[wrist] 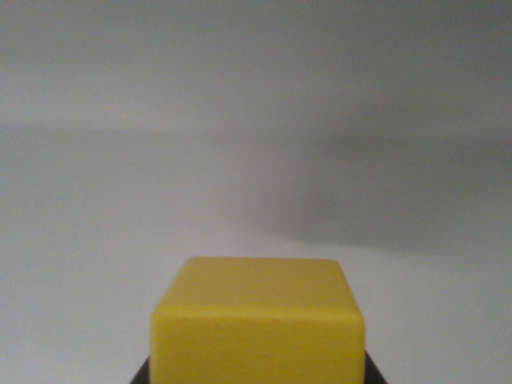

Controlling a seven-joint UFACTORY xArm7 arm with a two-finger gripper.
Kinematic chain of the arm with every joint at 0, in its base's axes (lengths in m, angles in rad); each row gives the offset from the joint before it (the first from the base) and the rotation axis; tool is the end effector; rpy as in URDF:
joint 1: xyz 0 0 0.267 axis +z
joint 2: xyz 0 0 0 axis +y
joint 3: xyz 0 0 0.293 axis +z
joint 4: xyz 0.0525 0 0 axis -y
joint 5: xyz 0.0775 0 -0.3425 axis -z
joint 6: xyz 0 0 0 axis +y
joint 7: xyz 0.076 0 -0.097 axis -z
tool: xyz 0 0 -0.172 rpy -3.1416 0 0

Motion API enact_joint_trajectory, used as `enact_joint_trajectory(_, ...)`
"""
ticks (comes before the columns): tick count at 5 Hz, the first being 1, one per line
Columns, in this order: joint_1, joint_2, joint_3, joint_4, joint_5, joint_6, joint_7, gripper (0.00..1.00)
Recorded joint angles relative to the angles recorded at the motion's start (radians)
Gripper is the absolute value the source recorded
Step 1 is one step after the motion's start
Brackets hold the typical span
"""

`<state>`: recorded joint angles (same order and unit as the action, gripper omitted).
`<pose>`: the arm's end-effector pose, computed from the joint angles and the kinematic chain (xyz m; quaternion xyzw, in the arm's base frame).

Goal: Pick yellow cube

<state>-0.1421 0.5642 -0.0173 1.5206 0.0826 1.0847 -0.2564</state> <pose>0.5623 -0.0737 0.0763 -0.9971 -0.0278 0.0563 0.0430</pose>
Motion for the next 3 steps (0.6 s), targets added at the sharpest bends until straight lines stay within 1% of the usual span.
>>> enact_joint_trajectory(1,-0.0003,-0.015,0.0,0.028,-0.0014,0.043,0.003,1.0)
enact_joint_trajectory(2,-0.0003,-0.015,0.0,0.028,-0.0014,0.043,0.003,1.0)
enact_joint_trajectory(3,-0.0005,-0.032,-0.001,0.058,-0.0028,0.089,0.006,1.0)
